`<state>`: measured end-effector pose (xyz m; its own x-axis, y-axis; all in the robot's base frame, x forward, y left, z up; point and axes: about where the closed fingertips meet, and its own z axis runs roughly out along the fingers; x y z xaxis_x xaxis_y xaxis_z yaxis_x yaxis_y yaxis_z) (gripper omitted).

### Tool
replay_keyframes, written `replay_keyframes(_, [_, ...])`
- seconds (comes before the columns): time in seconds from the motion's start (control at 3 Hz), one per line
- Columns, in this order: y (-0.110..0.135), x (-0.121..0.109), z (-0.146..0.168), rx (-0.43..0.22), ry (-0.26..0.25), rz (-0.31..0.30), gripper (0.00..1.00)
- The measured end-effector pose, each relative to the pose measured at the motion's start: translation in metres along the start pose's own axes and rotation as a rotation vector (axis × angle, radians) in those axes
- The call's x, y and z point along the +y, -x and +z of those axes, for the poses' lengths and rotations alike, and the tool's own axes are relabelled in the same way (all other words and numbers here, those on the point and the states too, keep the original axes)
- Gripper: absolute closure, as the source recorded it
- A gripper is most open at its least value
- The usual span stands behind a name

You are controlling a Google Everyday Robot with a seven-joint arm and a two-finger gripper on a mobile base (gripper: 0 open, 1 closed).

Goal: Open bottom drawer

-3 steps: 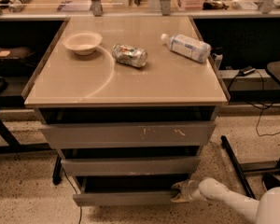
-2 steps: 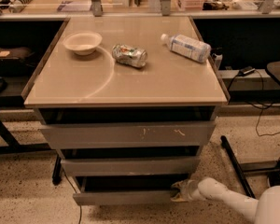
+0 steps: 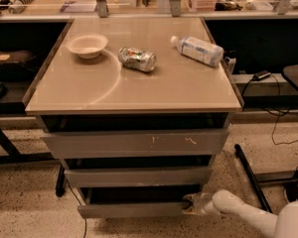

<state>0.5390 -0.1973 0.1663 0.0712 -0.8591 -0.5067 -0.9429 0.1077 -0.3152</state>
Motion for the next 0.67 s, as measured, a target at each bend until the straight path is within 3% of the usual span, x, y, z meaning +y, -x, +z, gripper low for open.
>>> replay_keyframes(0.33, [0.0051, 0.041, -0.0028, -0.042, 0.053, 0.005, 0.85])
replay_keyframes(0.67, [0.0082, 0.0389, -0.0076, -0.042, 0.053, 0.005, 1.0])
